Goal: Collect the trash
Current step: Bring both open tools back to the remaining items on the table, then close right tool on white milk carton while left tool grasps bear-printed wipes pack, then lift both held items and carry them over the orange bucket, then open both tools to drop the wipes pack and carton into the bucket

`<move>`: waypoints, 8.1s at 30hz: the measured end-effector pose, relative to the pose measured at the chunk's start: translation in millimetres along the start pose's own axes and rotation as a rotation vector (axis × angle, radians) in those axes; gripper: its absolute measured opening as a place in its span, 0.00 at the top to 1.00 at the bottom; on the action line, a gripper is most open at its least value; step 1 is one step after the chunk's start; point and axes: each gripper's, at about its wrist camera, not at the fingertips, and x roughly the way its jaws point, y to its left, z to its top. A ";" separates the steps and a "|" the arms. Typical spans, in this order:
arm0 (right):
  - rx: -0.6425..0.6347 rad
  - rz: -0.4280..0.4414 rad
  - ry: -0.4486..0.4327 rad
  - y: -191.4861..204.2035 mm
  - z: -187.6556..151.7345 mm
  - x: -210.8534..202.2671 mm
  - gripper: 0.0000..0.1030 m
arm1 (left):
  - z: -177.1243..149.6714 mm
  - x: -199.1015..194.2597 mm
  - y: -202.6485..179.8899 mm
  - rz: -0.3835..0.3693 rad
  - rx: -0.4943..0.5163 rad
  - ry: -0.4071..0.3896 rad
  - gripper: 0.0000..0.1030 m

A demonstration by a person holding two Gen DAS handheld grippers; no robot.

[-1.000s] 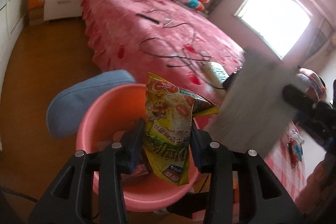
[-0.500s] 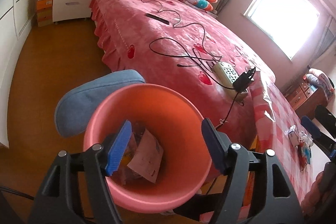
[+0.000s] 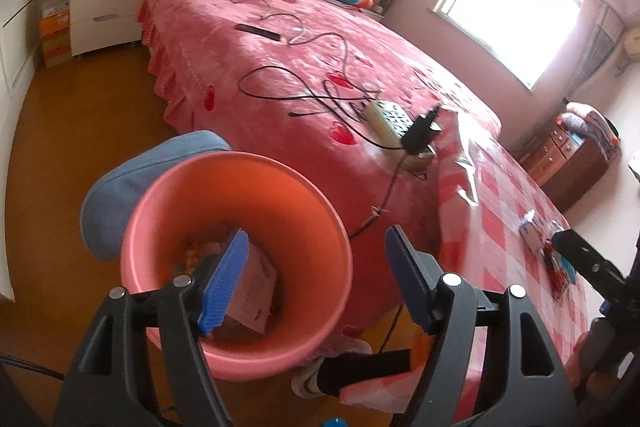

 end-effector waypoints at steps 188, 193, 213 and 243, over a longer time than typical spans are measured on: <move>0.273 -0.186 -0.018 -231.7 4.7 -75.5 0.76 | -57.3 73.4 -254.3 -0.321 0.392 0.193 0.46; 0.266 -0.164 -0.005 -212.7 -1.4 -74.8 0.76 | -55.2 63.9 -244.2 -0.326 0.384 0.184 0.46; 0.127 0.032 0.083 -83.3 11.3 -35.0 0.76 | -34.8 21.4 -153.4 -0.277 0.250 0.096 0.46; -0.038 0.266 0.334 98.2 13.2 120.5 0.30 | -14.1 21.3 68.7 0.105 -0.155 0.040 0.36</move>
